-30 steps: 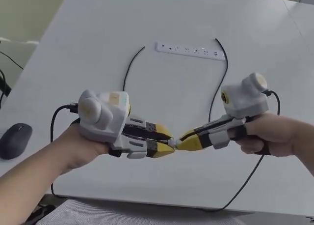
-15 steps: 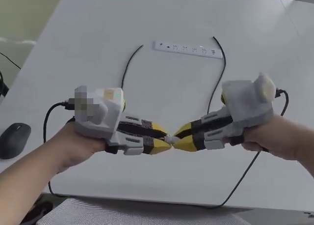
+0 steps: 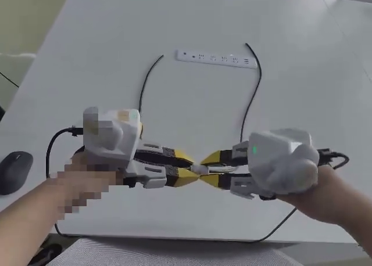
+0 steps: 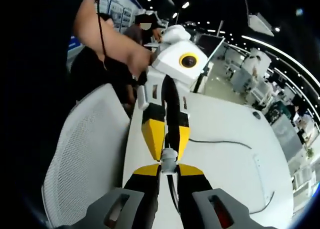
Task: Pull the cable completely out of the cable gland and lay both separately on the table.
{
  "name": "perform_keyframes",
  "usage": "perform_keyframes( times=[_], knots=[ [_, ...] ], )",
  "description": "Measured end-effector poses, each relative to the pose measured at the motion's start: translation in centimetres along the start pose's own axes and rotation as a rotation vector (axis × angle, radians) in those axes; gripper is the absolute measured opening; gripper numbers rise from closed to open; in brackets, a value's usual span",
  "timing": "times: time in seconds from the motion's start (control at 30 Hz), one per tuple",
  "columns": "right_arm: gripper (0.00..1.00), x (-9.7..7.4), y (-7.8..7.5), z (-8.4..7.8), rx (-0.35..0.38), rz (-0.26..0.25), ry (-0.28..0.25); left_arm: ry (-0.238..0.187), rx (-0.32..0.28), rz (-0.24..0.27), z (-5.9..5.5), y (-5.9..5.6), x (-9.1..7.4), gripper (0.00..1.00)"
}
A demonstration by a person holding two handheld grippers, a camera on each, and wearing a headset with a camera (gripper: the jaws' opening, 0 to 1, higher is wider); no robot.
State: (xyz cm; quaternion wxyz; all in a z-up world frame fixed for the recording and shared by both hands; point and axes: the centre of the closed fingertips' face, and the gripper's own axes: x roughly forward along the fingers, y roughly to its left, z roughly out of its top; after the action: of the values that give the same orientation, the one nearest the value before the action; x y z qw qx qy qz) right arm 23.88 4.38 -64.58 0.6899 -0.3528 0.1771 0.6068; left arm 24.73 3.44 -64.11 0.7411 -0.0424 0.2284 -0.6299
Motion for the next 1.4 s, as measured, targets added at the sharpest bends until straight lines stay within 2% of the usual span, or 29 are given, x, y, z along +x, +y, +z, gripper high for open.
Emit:
perform_keyframes(
  times=[0.1,0.37,0.5,0.67,0.83,0.97,1.03,1.13,1.17,1.23,1.3,1.4],
  knots=[
    [0.08,0.0,0.1,0.1,-0.012,-0.020,0.008,-0.001,-0.001,-0.002,0.0,-0.1,-0.1,0.15],
    [0.08,-0.3,-0.5,0.1,-0.015,-0.032,0.004,-0.010,-0.003,0.007,0.5,-0.1,-0.1,0.15],
    [0.08,-0.2,-0.7,0.2,0.015,-0.034,0.002,-0.010,0.000,0.011,0.5,-0.1,-0.2,0.15],
    [0.09,-0.2,-1.1,0.5,0.037,-0.049,-0.002,-0.030,0.000,0.023,1.0,-0.1,-0.3,0.15],
    [0.16,-0.7,-1.3,0.4,0.082,-0.082,0.004,-0.032,0.010,0.034,1.2,0.0,-0.3,0.15],
    [0.20,-1.8,-2.0,0.3,0.156,-0.147,-0.020,-0.039,0.013,0.043,1.4,0.1,-0.3,0.15],
    [0.22,-2.3,-2.4,-0.6,0.206,-0.180,0.003,-0.044,0.008,0.056,1.5,0.4,-0.5,0.15],
    [0.18,-2.8,-3.1,-2.2,0.214,-0.258,0.054,-0.053,0.004,0.063,1.8,0.6,-0.7,0.15],
    [0.18,-2.7,-3.0,-2.3,0.219,-0.259,0.053,-0.056,0.002,0.064,1.9,0.6,-0.8,0.15],
    [0.18,-2.7,-3.2,-2.3,0.235,-0.291,0.042,-0.057,0.004,0.068,2.1,0.6,-0.8,0.15],
    [0.15,-2.8,-3.4,-2.4,0.248,-0.330,0.055,-0.061,0.002,0.073,2.3,0.7,-0.9,0.15],
    [0.12,-2.6,-3.4,-2.1,0.251,-0.360,0.050,-0.067,0.001,0.078,2.6,0.7,-0.9,0.15]
  ],
)
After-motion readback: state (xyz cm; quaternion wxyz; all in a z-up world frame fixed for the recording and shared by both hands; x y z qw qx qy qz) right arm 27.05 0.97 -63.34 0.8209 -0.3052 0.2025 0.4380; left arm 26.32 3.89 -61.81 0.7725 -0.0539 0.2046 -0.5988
